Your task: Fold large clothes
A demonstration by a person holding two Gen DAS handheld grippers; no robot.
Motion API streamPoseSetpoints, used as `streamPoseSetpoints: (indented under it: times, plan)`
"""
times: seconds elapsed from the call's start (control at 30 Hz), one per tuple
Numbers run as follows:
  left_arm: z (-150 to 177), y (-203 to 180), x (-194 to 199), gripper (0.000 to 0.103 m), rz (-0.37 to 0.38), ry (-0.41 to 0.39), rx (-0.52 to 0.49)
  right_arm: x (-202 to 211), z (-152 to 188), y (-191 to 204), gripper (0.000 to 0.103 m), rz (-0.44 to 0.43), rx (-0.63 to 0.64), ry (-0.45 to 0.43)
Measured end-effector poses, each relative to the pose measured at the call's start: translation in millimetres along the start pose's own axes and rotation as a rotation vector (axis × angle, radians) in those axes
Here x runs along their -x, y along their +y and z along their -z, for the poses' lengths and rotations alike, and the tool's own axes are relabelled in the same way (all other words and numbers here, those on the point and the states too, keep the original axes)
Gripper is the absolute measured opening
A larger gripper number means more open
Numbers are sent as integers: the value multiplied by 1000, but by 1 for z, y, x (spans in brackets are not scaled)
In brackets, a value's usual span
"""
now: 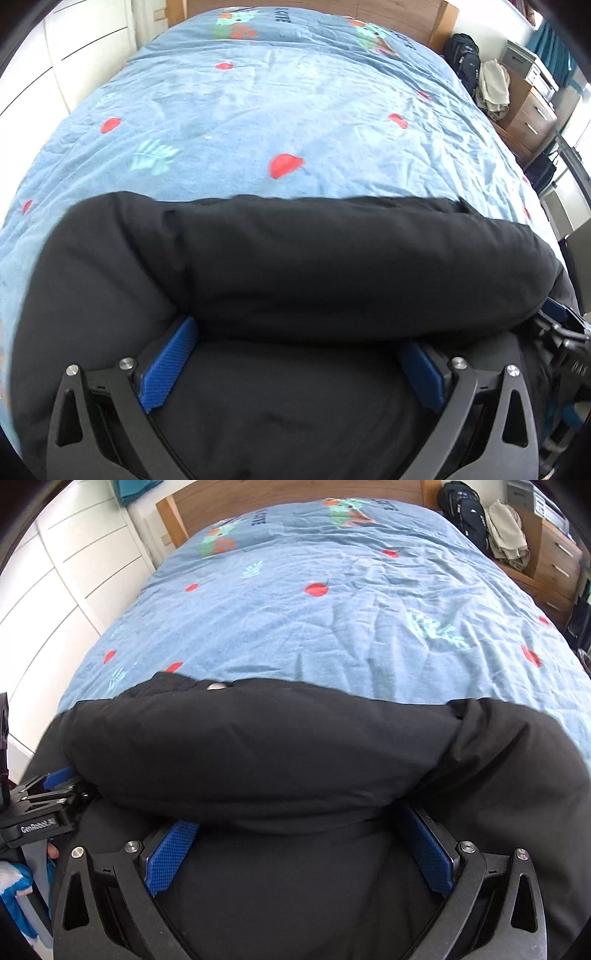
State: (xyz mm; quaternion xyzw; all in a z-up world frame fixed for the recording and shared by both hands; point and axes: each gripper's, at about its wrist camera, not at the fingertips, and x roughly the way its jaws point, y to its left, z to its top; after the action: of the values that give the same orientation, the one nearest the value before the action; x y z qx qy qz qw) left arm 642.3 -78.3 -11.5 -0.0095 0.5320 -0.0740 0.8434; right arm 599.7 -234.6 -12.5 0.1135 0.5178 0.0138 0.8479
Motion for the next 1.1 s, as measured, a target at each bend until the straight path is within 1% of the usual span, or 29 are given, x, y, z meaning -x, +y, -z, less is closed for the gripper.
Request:
streamPoseSetpoints:
  times: [0.03,0.07,0.13,0.2,0.23,0.27,0.33,0.37,0.47,0.5,0.57,0.67,0.7,0.77,0.8,0.83,0.87,0.9,0.93,0.97,1.0,1.03,1.1]
  plan:
    - [0,5,4,103,-6,2,18,3,-2,-12,102,7,-29,-1]
    - [-4,21,9,103,-21,10,49,8,-2,-25,102,15,-61,1]
    - [-7,47,18,103,-75,26,103,16,-1,-48,102,70,-116,11]
    - [-9,72,34,103,-136,9,139,26,1,-69,101,159,-165,15]
    - [-9,79,42,103,-132,-8,144,33,1,-74,101,197,-180,7]
    - [-8,85,52,103,-121,-29,147,42,2,-79,99,208,-198,-7]
    - [-6,96,77,103,-94,-81,143,64,4,-80,98,151,-230,-54]
    - [-4,98,87,103,-73,-105,136,76,6,-75,98,121,-225,-78]
    - [7,103,113,103,21,-172,104,95,8,-43,98,78,-153,-119]
    - [12,103,118,103,61,-180,91,97,10,-29,98,54,-129,-122]
    - [28,100,119,103,102,-176,73,98,19,-4,98,0,-89,-116]
    - [66,107,108,103,183,-173,91,79,38,24,98,-33,-20,-67]
    - [79,111,99,103,185,-165,99,70,46,28,98,-29,-8,-48]
    - [92,118,79,103,113,-124,91,56,58,26,98,-28,-8,-36]
    - [96,125,67,103,88,-97,108,53,60,20,98,-34,-23,-37]
    - [98,134,61,103,94,-80,151,52,58,14,98,-27,-38,-40]
    - [98,141,61,103,100,-81,186,53,55,7,98,-7,-58,-41]
    - [95,146,64,103,91,-93,212,55,52,-1,98,20,-76,-43]
    - [90,145,73,103,63,-125,207,58,48,-6,98,61,-90,-48]
    - [87,141,82,103,52,-151,194,65,44,-10,98,102,-95,-60]
    - [80,131,94,103,62,-187,169,69,41,-12,98,105,-95,-79]
    - [74,122,101,103,82,-202,153,75,38,-12,98,96,-92,-98]
    - [58,91,110,103,124,-213,101,82,32,-3,98,51,-80,-122]
